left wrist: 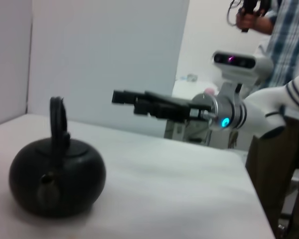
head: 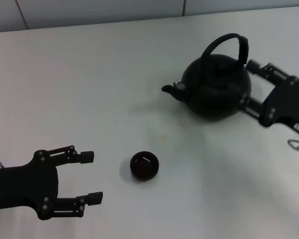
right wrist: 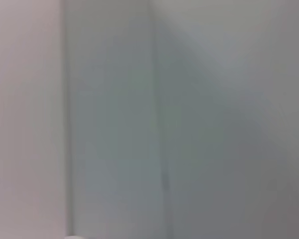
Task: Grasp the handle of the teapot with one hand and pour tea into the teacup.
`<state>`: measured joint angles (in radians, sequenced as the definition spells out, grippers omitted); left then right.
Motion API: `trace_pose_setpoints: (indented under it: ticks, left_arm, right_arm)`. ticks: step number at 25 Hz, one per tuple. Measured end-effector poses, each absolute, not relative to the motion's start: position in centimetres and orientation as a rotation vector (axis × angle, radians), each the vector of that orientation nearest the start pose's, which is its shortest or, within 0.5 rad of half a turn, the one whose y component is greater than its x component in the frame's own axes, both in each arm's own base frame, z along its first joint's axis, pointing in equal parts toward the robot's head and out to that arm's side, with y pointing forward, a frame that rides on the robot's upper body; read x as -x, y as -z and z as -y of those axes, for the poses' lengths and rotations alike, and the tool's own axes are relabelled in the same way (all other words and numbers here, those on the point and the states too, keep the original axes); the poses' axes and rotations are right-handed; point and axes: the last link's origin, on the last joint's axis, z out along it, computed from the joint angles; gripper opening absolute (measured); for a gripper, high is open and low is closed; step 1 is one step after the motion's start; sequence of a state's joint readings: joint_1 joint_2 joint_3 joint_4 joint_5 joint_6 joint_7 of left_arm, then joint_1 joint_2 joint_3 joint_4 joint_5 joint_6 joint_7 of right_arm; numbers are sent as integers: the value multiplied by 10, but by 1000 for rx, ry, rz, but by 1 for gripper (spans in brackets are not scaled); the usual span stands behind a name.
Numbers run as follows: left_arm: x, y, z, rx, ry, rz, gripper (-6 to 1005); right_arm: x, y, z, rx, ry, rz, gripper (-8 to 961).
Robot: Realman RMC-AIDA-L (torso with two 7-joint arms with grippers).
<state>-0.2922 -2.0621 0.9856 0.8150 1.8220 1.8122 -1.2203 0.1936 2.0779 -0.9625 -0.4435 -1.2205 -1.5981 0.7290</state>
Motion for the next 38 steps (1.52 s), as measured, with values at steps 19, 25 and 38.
trace_pose_setpoints:
  ticks: [19, 25, 38]
  left_arm:
    - [267, 5, -238, 2932, 954, 332, 829]
    - [271, 10, -232, 2924, 968, 316, 829]
    - [275, 15, -228, 2909, 979, 297, 829]
  right_arm:
    - [-311, 15, -214, 2526, -958, -296, 668]
    - [-321, 11, -202, 2501, -883, -241, 667]
    - [-327, 15, -198, 2565, -816, -228, 667]
